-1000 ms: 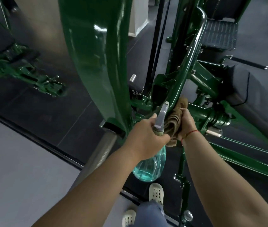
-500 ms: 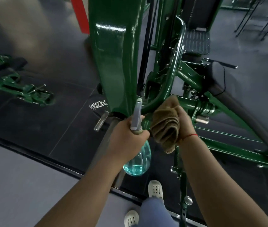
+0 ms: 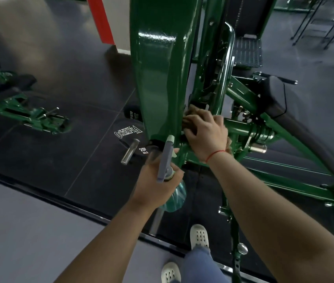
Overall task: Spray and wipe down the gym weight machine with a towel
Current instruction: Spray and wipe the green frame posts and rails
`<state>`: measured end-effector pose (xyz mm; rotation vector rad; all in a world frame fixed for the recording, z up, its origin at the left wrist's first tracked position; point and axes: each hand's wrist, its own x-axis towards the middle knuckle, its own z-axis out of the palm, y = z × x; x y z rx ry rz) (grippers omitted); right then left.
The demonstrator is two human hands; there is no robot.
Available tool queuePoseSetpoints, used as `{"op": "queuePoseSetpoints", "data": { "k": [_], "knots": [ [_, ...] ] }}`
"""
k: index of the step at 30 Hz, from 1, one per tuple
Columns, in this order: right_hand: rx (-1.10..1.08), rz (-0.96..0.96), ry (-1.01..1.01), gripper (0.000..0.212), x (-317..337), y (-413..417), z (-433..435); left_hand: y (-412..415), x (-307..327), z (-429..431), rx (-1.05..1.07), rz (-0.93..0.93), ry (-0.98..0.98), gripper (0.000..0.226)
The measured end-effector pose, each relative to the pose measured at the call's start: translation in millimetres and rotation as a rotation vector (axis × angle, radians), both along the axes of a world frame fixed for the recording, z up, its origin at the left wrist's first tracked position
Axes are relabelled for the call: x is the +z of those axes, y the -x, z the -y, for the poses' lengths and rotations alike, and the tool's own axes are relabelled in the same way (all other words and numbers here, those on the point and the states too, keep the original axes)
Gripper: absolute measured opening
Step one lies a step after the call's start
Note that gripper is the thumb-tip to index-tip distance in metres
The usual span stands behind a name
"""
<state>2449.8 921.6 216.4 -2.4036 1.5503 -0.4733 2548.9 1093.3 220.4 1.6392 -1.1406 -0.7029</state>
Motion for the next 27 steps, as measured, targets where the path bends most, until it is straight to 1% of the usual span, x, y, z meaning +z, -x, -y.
{"op": "queuePoseSetpoints", "data": {
  "k": [3, 6, 7, 9, 11, 13, 15, 18, 19, 21, 24, 27],
  "knots": [
    [0.013, 0.164, 0.042, 0.044, -16, -2, -23, -3, -5, 1, -0.019, 0.058, 0.006, 0.032],
    [0.024, 0.322, 0.037, 0.045, -24, 4, -26, -7, -3, 3, -0.010, -0.019, -0.008, 0.016],
    [0.041, 0.341, 0.062, 0.043, -24, 7, -23, -8, -2, 4, -0.017, -0.048, -0.016, 0.010],
    [0.084, 0.265, 0.163, 0.037, -24, 9, -10, -9, -1, 3, -0.028, -0.094, -0.019, 0.005],
    [0.020, 0.192, 0.199, 0.034, -23, 4, 10, -11, -2, 3, -0.030, -0.125, -0.027, 0.007],
    [-0.145, 0.221, 0.148, 0.034, -20, -3, 34, -13, -4, 3, -0.016, -0.151, -0.031, 0.010],
    [-0.274, 0.275, 0.094, 0.035, -17, -5, 52, -13, -4, 3, -0.018, -0.150, -0.009, 0.020],
    [-0.307, 0.313, 0.045, 0.041, -19, 1, 58, -13, -6, 4, -0.041, -0.171, 0.024, 0.034],
    [-0.313, 0.328, 0.020, 0.043, -20, 2, 53, -13, -6, 4, -0.037, -0.182, 0.021, 0.035],
    [-0.337, 0.383, -0.026, 0.044, -22, 2, 38, -13, -7, 4, -0.029, -0.180, 0.016, 0.028],
    [-0.356, 0.519, -0.079, 0.047, -29, -2, -1, -13, -7, 5, -0.031, -0.198, 0.017, 0.014],
    [-0.286, 0.634, -0.063, 0.050, -45, -12, -48, -15, -9, 5, -0.026, -0.204, 0.052, 0.009]
  ]
}}
